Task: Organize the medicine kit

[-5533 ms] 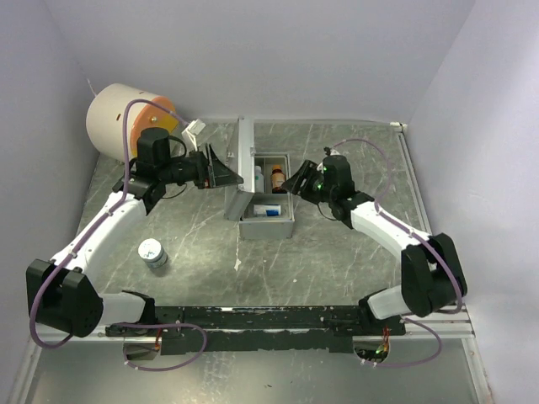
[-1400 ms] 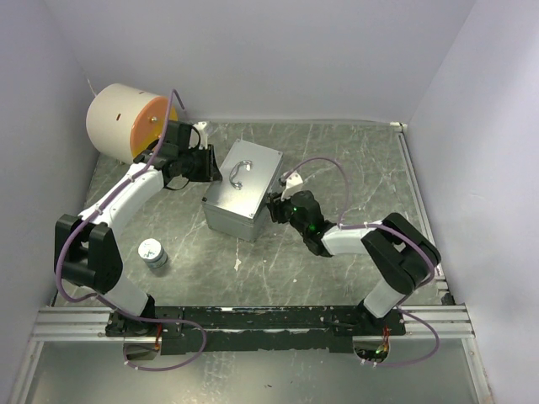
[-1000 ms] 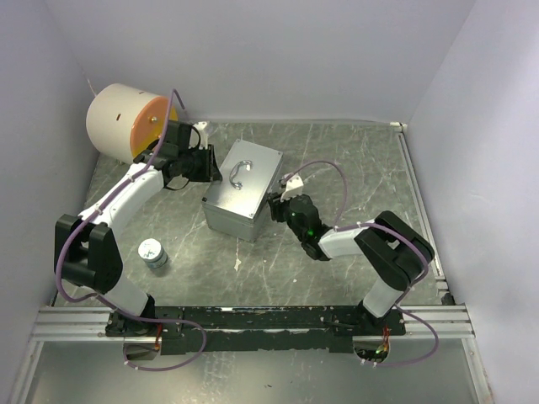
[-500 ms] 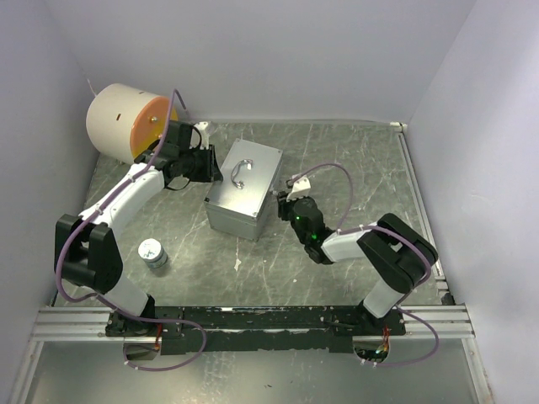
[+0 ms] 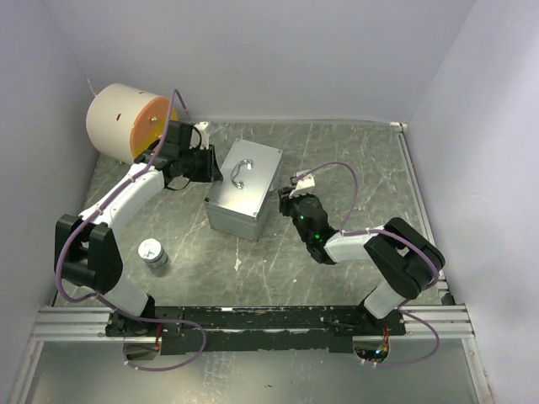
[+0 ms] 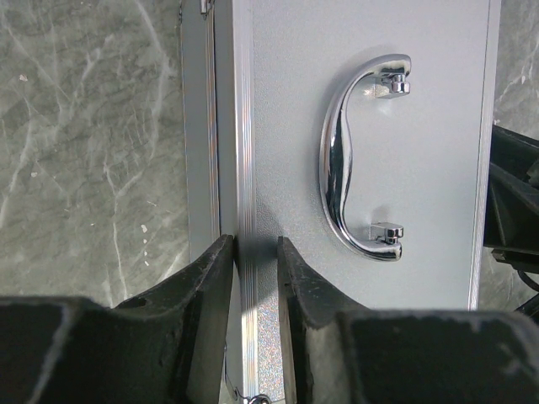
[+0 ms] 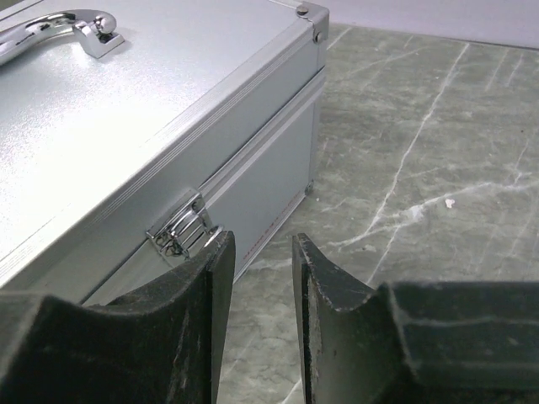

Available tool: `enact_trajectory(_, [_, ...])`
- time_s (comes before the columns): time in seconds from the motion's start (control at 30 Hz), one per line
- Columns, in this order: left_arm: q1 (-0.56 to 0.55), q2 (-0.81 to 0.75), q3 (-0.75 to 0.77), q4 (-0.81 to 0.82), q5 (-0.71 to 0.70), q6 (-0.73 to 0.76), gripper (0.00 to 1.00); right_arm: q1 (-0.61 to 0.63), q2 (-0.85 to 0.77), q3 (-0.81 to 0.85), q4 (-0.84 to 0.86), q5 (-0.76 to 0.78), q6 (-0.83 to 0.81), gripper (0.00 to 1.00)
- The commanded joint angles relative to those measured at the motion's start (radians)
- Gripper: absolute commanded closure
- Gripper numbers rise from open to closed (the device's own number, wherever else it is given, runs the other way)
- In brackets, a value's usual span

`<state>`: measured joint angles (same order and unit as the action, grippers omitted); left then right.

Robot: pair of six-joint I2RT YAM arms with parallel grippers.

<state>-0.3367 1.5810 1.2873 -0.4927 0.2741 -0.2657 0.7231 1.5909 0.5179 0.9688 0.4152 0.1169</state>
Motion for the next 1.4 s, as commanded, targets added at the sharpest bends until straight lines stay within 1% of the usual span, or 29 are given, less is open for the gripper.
enact_trajectory(0.0, [-0.007, 0.046, -0.047, -0.153, -0.052, 0.048, 0.65, -0.001, -0.003, 0.005, 0.034, -0.028, 0.018, 0.67])
enact_trajectory(0.6, [-0.007, 0.047, -0.048, -0.153, -0.051, 0.047, 0.66, -0.001, -0.062, 0.027, 0.005, -0.112, 0.088, 0.66])
enact_trajectory(0.8, [-0.007, 0.047, -0.049, -0.153, -0.044, 0.047, 0.65, -0.002, -0.049, 0.068, -0.051, -0.17, 0.115, 0.66])
enact_trajectory(0.97, [-0.007, 0.045, -0.048, -0.155, -0.046, 0.049, 0.65, -0.002, -0.062, 0.101, -0.118, -0.147, 0.127, 0.67])
enact_trajectory(1.07, [-0.007, 0.042, -0.049, -0.153, -0.046, 0.043, 0.64, -0.005, -0.11, 0.129, -0.205, -0.103, 0.153, 0.66])
enact_trajectory(1.2, [-0.007, 0.038, -0.055, -0.144, 0.004, 0.03, 0.54, -0.013, -0.183, 0.181, -0.373, -0.027, 0.21, 0.65])
enact_trajectory(1.27, [-0.007, 0.035, -0.057, -0.137, 0.026, 0.026, 0.5, -0.029, -0.204, 0.214, -0.503, -0.004, 0.257, 0.65])
enact_trajectory(1.37, [-0.007, 0.022, -0.059, -0.138, 0.017, 0.025, 0.46, -0.061, -0.215, 0.257, -0.671, 0.007, 0.352, 0.63])
